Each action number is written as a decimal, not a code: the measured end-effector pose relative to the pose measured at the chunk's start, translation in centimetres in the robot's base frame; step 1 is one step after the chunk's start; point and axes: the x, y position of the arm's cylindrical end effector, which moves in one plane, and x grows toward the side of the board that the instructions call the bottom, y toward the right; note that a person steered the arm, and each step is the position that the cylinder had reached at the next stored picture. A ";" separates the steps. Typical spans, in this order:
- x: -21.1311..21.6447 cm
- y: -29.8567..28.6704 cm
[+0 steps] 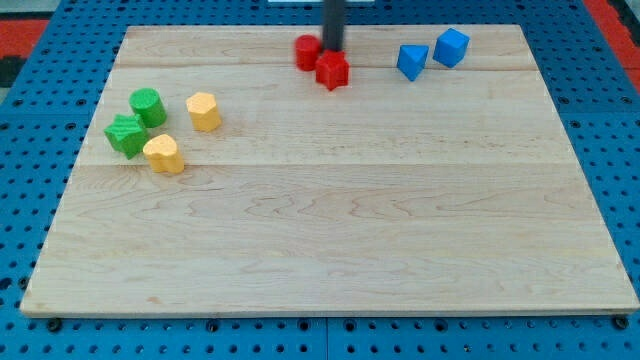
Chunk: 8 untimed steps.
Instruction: Move the red star to the right of the green circle
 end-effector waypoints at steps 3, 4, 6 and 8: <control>-0.1 7.2; 4.0 3.9; 8.6 -7.5; 4.5 -7.4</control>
